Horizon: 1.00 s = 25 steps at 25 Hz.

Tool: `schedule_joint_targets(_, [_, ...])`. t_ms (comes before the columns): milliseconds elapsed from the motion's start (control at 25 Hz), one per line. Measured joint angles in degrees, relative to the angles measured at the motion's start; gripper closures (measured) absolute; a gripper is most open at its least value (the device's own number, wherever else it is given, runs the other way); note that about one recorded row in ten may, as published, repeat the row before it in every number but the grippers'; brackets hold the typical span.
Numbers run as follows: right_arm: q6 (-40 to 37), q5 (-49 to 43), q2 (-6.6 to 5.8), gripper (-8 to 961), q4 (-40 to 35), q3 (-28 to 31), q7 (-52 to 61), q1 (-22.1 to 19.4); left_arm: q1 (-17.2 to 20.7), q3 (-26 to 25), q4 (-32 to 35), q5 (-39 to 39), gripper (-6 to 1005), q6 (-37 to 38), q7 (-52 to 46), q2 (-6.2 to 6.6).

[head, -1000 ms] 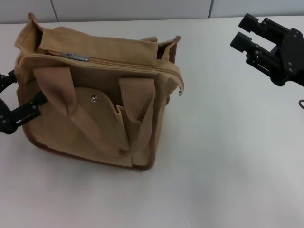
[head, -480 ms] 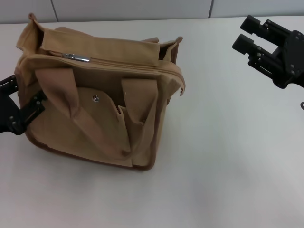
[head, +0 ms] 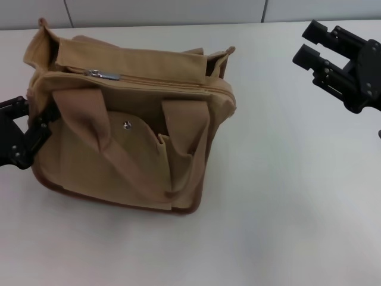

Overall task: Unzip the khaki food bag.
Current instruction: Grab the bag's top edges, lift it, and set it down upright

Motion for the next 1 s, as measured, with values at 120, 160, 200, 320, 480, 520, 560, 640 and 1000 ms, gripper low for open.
schedule_joint_targets(120, [-0.09, 0.00, 0.00, 419, -0.13, 0.00, 0.00, -0.30, -0.17, 0.04, 0.03, 0.03, 791, 0.64, 0.00, 0.06])
schedule_joint_targets(160, [-0.11, 0.00, 0.00, 419, -0.13, 0.00, 0.00, -0.32, -0.20, 0.05, 0.03, 0.04, 796, 0.72, 0.00, 0.06])
schedule_joint_targets(200, [-0.14, 0.00, 0.00, 419, -0.10, 0.00, 0.00, -0.40, -0.24, 0.05, 0.03, 0.05, 802, 0.76, 0.00, 0.06])
schedule_joint_targets(320, [-0.15, 0.00, 0.00, 419, -0.07, 0.00, 0.00, -0.44, -0.31, 0.09, 0.03, 0.07, 818, 0.77, 0.00, 0.06])
schedule_joint_targets(480, [-0.15, 0.00, 0.00, 420, -0.04, 0.00, 0.00, -0.46, -0.42, 0.70, 0.06, 0.08, 877, 0.85, 0.00, 0.08])
schedule_joint_targets(520, [-0.15, 0.00, 0.00, 420, -0.05, 0.00, 0.00, -0.47, -0.45, 0.78, 0.07, 0.08, 895, 0.85, 0.00, 0.10])
schedule_joint_targets(560, [-0.15, 0.00, 0.00, 420, -0.05, 0.00, 0.00, -0.46, -0.47, 0.88, 0.10, 0.09, 913, 0.86, 0.00, 0.13])
schedule_joint_targets(640, [-0.15, 0.00, 0.00, 421, -0.06, 0.00, 0.00, -0.46, -0.52, 1.17, 0.13, 0.10, 913, 0.86, 0.00, 0.15])
schedule_joint_targets(1000, [-0.03, 0.00, 0.00, 422, -0.01, 0.00, -0.01, -0.42, -1.09, 2.20, 0.12, 0.23, 915, 0.95, -0.28, 0.19])
